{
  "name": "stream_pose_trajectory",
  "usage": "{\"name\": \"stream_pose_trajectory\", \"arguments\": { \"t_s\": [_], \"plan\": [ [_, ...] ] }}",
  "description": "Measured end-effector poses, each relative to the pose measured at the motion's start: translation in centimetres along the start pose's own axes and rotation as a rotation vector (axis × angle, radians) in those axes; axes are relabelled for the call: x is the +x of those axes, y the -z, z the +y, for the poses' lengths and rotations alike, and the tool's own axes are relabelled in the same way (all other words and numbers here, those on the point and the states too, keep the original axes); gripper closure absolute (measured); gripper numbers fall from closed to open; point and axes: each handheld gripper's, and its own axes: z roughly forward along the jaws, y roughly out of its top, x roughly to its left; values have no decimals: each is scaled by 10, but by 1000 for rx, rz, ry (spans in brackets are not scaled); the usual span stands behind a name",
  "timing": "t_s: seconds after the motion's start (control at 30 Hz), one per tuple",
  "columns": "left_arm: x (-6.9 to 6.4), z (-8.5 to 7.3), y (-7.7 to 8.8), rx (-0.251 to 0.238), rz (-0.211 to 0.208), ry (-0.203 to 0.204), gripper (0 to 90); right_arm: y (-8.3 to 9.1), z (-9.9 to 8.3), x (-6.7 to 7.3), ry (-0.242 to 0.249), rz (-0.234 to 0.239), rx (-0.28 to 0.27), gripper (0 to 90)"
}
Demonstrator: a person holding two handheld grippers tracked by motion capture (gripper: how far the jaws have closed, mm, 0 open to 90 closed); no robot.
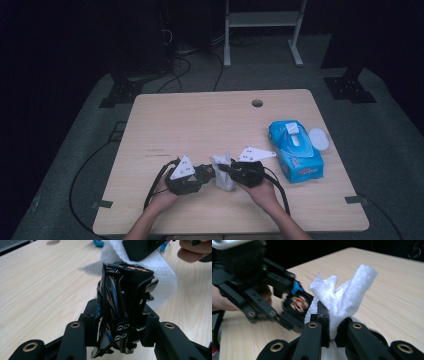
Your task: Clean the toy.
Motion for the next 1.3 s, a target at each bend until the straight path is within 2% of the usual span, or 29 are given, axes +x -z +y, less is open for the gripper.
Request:
{"name": "stream_pose_trajectory", "arguments": {
  "t_s": [0.07, 0.17, 0.27, 0.33, 0.37, 0.43, 0.63, 0.7, 0.77, 0.93, 1.07, 1.13, 1.23, 1.3],
  "plan": [
    [1, -3, 0, 22, 2, 0, 585, 0, -3, -4, 9, -28, 16, 852],
    [2, -5, -2, 49, 5, -3, 586, 0, -7, -15, -21, -61, 32, 851],
    [4, -7, -2, 62, 4, 7, 586, 2, -10, -23, -6, -118, 50, 851],
    [6, -9, -2, 69, 0, 13, 586, 3, -13, -28, -17, -134, 51, 852],
    [6, -9, -3, 74, 1, 17, 586, 4, -14, -31, -35, -127, 38, 852],
    [7, -11, -5, 96, 1, 18, 586, 4, -13, -32, -28, -142, 45, 851],
    [9, -17, -7, 153, 1, 31, 582, 1, -13, -27, -28, -137, 39, 851],
    [9, -17, -8, 170, 3, 22, 569, 1, -12, -27, -26, -131, 39, 851],
    [9, -15, -6, 142, 3, 43, 523, -1, -12, -26, -39, -107, 37, 852],
    [9, -11, -3, 116, 13, 41, 530, -2, -10, -26, -35, -103, 39, 852],
    [8, -10, -3, 133, 9, 4, 575, 4, -11, -38, -76, -121, 20, 852],
    [9, -9, -3, 138, 3, 4, 577, 7, -15, -46, -112, -127, 20, 852],
    [9, -9, -3, 137, -2, -2, 578, 4, -23, -55, -175, -85, 32, 852],
    [10, -9, -1, 145, -12, -15, 578, 3, -23, -56, -198, -55, 15, 852]
  ]
}}
